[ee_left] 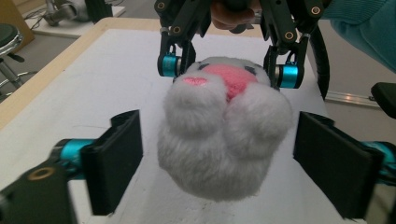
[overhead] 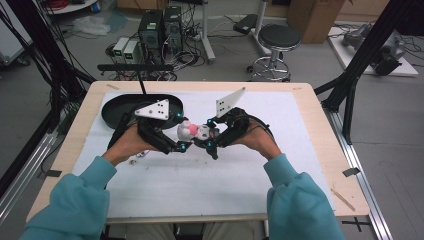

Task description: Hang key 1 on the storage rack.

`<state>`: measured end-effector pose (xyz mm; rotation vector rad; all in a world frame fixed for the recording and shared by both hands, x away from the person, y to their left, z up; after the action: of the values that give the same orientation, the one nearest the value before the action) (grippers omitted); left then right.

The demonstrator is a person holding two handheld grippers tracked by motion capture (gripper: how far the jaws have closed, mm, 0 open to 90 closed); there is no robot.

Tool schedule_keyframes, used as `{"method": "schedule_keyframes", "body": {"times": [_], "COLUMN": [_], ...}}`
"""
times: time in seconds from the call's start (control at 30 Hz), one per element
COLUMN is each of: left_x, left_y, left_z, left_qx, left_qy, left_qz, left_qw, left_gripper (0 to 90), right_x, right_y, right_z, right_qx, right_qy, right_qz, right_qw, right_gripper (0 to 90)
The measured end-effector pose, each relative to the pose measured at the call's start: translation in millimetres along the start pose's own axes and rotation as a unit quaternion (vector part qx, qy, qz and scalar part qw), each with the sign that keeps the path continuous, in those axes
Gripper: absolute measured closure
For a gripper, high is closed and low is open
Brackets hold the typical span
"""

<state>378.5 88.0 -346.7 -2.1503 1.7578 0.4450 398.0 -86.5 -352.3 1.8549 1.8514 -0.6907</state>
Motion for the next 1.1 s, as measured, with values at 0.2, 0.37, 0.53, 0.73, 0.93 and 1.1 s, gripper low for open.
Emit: {"method": "schedule_keyframes", "body": {"times": [0.2, 0.37, 0.53, 0.73, 0.93, 1.1], "left_x": [-2.2, -1.8, -1.4, -0.1, 0.4, -2.8], "left_y": [-0.3, -0.5, -1.4, -0.4, -1.6, -2.7], "left_z": [-0.1, 0.1, 0.2, 0.2, 2.3, 1.2], "left_qx": [0.014, 0.025, 0.035, 0.031, 0.031, 0.021], "left_qy": [0.003, 0.004, 0.002, -0.002, -0.018, -0.011], "left_qz": [0.006, 0.007, -0.003, -0.007, -0.018, -0.020], "left_qw": [0.9999, 0.9997, 0.9994, 0.9995, 0.9992, 0.9995], "left_gripper": [35.2, 41.6, 49.0, 51.6, 52.0, 52.1], "right_x": [0.7, 2.3, 2.2, 3.9, 7.3, 4.1], "right_y": [0.1, -0.3, 1.1, 1.0, -1.3, 3.9], "right_z": [0.6, 0.7, 1.4, 2.0, -4.5, -5.3], "right_qx": [-0.002, 0.000, 0.001, -0.010, -0.012, 0.007], "right_qy": [-0.002, -0.002, -0.003, -0.007, 0.021, 0.032], "right_qz": [-0.002, -0.007, -0.007, 0.001, 0.018, 0.046], "right_qw": [1.0000, 1.0000, 1.0000, 0.9999, 0.9995, 0.9984], "right_gripper": [40.9, 40.9, 40.2, 28.5, 4.1, 0.6]}}
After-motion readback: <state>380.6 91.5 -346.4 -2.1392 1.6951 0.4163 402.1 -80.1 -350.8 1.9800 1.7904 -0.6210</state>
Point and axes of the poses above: each handheld gripper's, and its own axes: x roughly forward along the jaws, z roughly out of its underside, y roughly to its right, the point moved 5 cm from there along x, roughly forward along the jaws, and after that the axes turned 2 degrees about x, right-handed, at the moved point
